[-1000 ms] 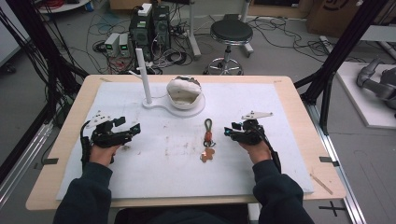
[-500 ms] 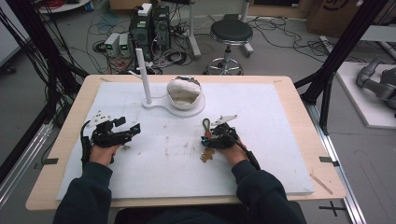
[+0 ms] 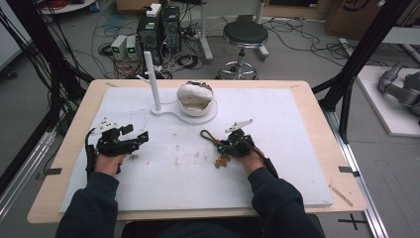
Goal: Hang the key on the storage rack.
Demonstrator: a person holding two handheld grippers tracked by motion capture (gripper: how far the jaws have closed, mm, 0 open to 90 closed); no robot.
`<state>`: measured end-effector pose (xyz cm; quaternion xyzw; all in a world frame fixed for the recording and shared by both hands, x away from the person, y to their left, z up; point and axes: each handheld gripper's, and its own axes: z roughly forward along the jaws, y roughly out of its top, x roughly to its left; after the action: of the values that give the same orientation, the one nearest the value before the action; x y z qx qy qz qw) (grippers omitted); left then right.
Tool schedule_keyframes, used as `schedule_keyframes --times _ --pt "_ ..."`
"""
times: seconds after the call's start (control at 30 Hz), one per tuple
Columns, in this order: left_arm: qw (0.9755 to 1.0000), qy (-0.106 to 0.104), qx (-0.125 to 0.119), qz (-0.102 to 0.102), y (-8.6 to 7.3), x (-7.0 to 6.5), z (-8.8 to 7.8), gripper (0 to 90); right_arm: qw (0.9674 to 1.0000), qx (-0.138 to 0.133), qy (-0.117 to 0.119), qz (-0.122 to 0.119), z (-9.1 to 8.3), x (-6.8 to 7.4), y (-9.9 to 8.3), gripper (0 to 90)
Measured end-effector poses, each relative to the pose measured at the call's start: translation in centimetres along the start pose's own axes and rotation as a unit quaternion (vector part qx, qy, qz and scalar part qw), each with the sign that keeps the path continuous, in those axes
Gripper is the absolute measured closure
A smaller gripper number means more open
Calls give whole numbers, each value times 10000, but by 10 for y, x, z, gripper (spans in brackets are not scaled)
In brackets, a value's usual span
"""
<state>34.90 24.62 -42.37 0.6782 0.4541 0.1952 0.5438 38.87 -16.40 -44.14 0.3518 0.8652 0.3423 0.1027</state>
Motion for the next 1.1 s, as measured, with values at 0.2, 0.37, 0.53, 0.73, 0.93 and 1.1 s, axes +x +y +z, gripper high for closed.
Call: schedule_keyframes --times 0.2,0.37,0.53,0.73,0.93,1.1 --pt "9999 91 -46 -67 0 4 -4 215 9982 -470 373 89 -8 0 3 770" --pt "9997 183 -93 -104 0 11 -8 220 9927 -1047 585 146 -19 0 10 771" --pt "9996 196 -125 -131 0 12 -10 235 9842 -1632 682 90 -27 3 34 771" --pt "9996 218 -129 -134 0 13 -10 236 9774 -1982 731 -30 -28 11 72 771" --pt "9994 228 -178 -172 0 15 -12 239 9711 -2264 699 -286 -25 23 119 772" --pt "9993 228 -224 -206 0 17 -15 239 9679 -2395 594 -487 -16 36 160 771"
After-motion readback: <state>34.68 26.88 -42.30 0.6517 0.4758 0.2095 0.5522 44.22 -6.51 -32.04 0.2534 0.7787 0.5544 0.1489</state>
